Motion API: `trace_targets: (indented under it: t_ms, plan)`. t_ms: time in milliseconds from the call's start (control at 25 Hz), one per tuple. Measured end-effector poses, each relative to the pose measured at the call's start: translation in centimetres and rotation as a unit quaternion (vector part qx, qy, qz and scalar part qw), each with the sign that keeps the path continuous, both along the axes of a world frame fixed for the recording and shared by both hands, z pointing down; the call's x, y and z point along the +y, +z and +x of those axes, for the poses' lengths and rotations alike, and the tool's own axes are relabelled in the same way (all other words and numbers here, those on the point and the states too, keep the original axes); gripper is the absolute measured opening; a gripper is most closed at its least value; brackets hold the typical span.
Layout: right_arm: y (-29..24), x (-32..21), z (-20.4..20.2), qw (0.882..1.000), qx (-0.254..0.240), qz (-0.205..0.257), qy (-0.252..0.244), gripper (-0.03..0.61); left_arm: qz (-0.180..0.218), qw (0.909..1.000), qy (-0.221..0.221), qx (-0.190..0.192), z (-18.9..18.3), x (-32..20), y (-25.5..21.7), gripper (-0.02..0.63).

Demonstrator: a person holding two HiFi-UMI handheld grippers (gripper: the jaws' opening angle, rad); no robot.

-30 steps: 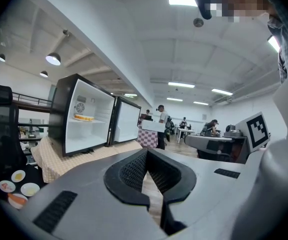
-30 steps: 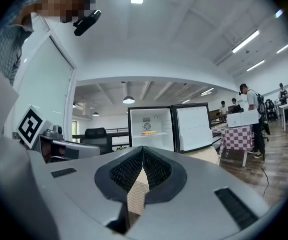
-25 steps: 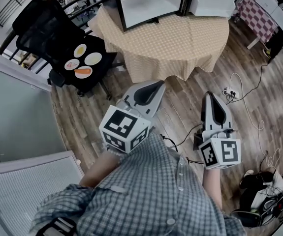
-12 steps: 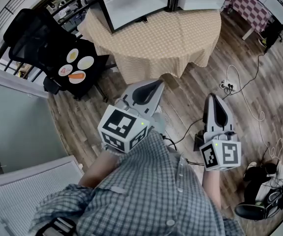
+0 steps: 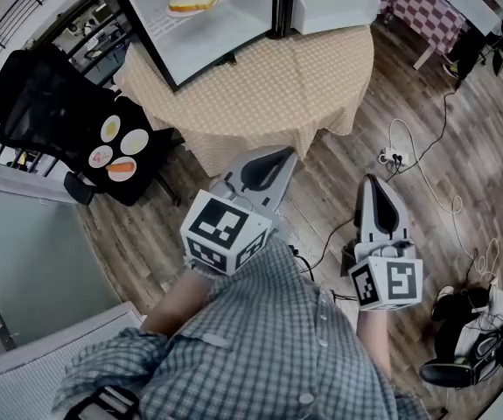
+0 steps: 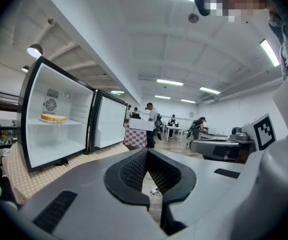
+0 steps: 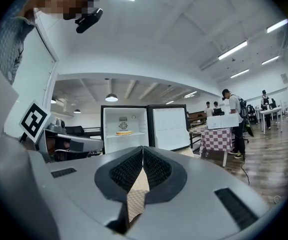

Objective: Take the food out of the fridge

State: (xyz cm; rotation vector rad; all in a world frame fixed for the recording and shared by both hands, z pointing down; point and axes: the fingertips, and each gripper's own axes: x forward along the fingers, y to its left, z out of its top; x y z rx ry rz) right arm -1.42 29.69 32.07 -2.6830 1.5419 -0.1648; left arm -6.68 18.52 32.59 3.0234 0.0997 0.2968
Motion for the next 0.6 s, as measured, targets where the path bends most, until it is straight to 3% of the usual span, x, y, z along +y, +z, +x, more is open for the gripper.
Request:
trace_targets:
  t_ms: [240,600]
  plan:
    - [-0.2,-3.3,4.0,1.000,-0.005,-0.002,0.003,0.010,0.003,1.0000,0.001,0.000,3.8,-3.1,-0.5,0.005]
    - [-1.0,-10.5,10.0,1.000,0.002,-0.007,-0.017,0.011,-0.002,0.9990,-0.044,0.006,7.8,-11.0,-0.9,0.005]
